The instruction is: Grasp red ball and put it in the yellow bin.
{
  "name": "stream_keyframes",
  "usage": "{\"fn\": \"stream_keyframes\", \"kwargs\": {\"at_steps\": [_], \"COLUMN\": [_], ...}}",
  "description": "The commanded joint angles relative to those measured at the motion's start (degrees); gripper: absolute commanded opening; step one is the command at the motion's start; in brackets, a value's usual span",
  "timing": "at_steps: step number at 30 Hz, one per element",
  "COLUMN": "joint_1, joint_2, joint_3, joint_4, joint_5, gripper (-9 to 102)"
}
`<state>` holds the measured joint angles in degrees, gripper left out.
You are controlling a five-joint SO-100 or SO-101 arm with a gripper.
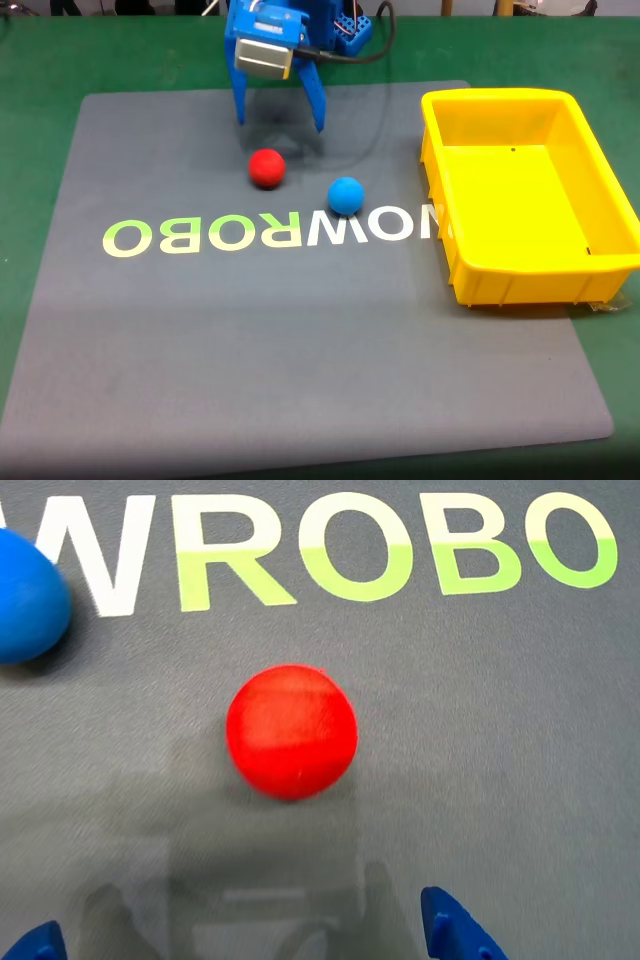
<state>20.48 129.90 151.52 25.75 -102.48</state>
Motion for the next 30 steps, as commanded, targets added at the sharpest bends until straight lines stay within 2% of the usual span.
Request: {"fn": "stream_keyframes", "kwargs": {"at_steps": [1,15,30], "joint_1": [0.8,1.1,-0.4], "joint_2": [-3.7,-24.9,-35.9], "joint_3": [-5.0,-17.8,-23.8], "joint_4": [-3.6,-9.1,-11.7], "joint_5": [1.0,1.1,1.5], "gripper": [40,39,33]}}
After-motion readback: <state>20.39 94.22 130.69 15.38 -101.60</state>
